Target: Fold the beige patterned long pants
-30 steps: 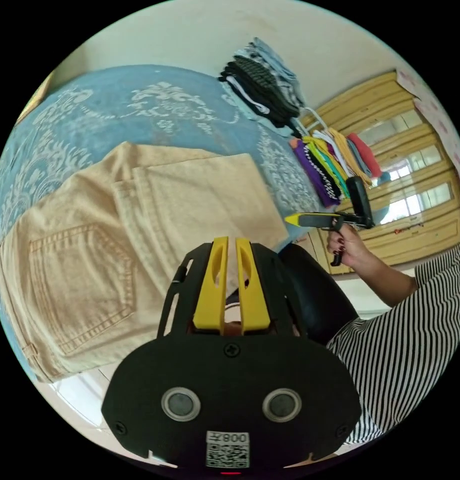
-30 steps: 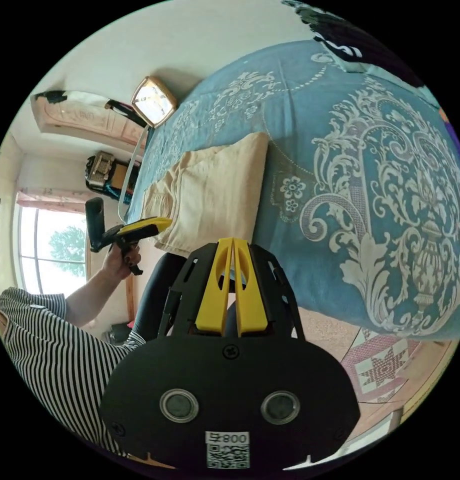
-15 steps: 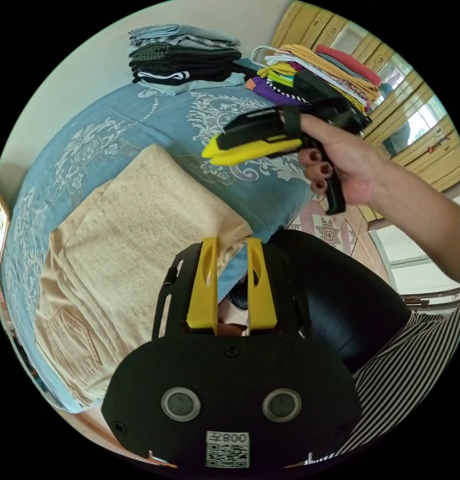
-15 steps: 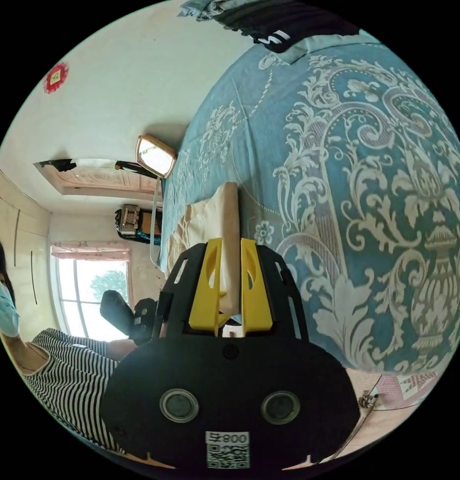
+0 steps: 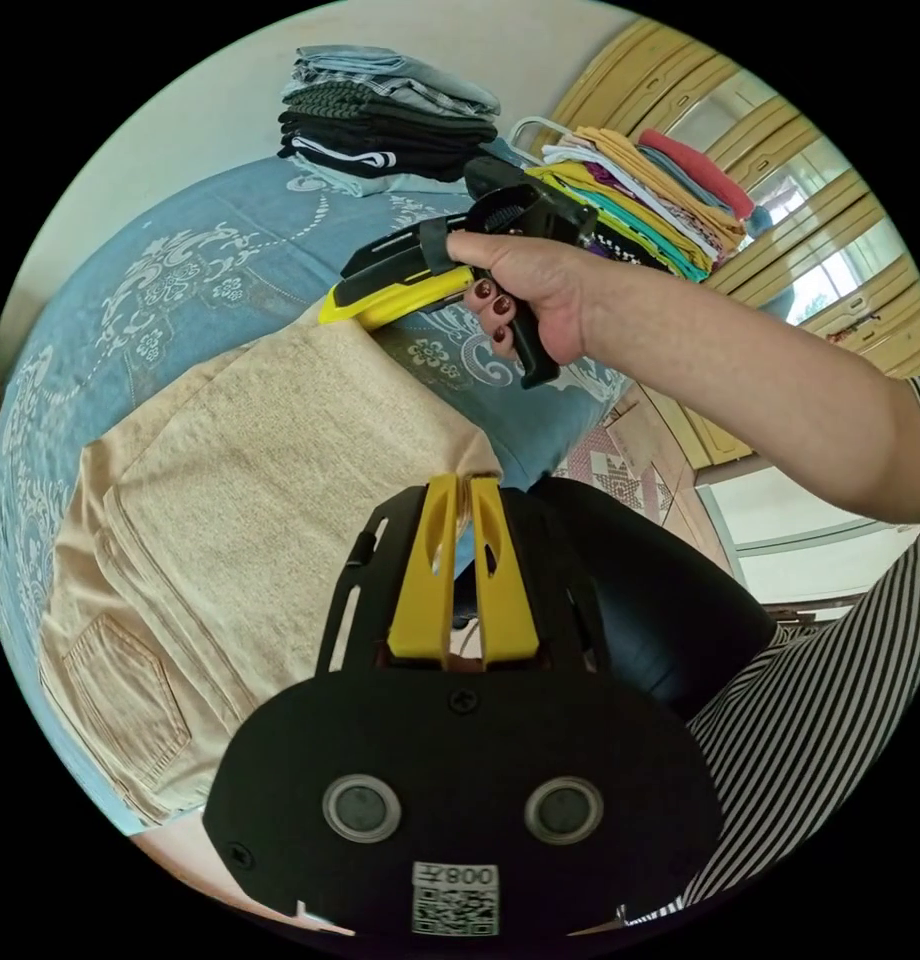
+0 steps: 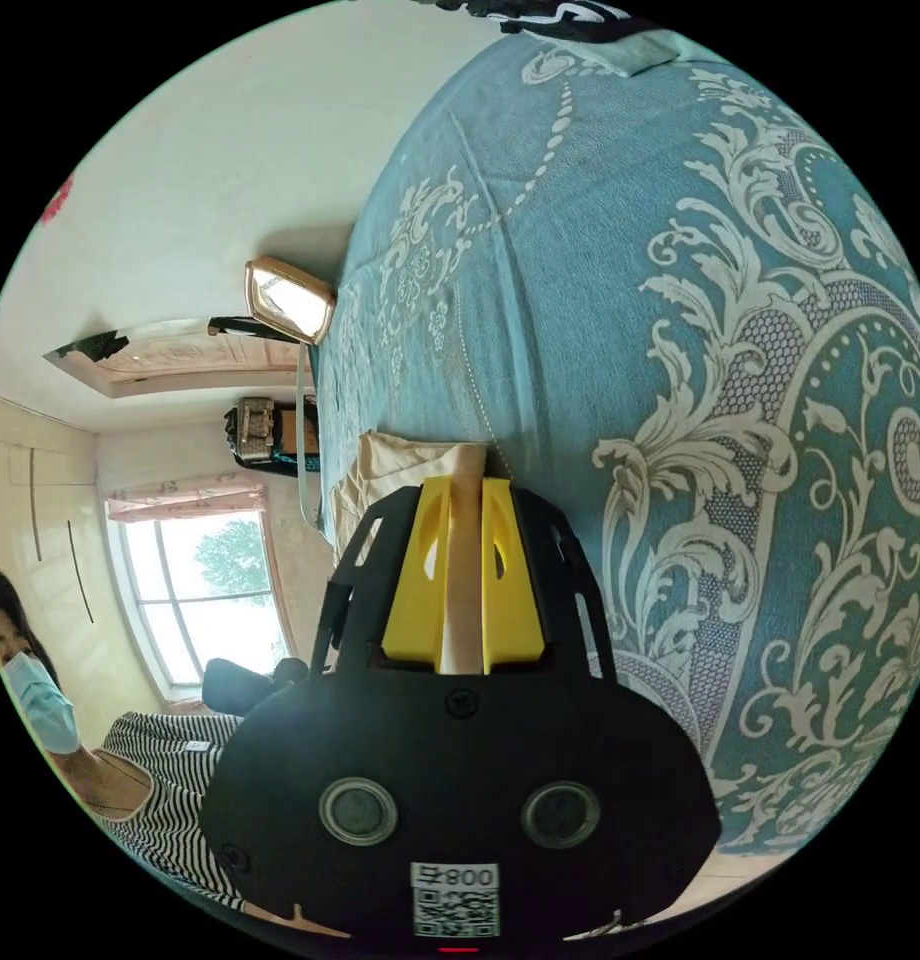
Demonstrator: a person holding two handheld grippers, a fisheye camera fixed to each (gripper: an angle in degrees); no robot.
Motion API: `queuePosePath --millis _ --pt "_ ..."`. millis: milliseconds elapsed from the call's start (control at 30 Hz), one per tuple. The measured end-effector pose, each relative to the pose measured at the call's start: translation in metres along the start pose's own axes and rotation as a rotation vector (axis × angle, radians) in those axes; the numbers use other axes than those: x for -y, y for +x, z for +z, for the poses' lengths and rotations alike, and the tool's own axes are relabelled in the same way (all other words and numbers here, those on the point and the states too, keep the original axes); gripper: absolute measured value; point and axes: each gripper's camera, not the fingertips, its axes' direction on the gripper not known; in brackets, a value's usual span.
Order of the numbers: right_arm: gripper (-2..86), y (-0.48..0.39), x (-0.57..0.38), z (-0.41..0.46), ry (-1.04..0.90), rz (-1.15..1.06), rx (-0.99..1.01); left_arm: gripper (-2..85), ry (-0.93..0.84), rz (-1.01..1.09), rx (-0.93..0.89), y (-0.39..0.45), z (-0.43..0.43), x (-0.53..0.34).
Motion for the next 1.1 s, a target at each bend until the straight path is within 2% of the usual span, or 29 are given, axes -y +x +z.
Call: queuePosePath --millis 200,333,567,800,1100 --pt "3.3 -0.015 -0.007 0.001 0.021 0.020 0.130 2.3 0.016 0.068 -0.069 -0.006 -0.013 -0.036" --pt "3.0 -0.038 -0.022 0.006 0.059 0.039 0.173 2.2 0.062 0.027 -0.170 -0.025 -0.023 -0.075" --pt "2.8 -0.154 -0.027 0.040 0.103 -0.107 0.294 2.3 0.383 -0.084 -0.291 -0.096 -0.129 -0.208" --pt "2.4 -0.309 -0.008 0.165 0.004 -0.301 0.331 2.4 0.692 -0.352 -0.235 -0.197 -0.204 -0.403" --pt "2.4 -0.414 0.024 0.369 -0.213 -0.322 0.214 2.4 0.792 -0.673 -0.172 -0.300 -0.185 -0.590"
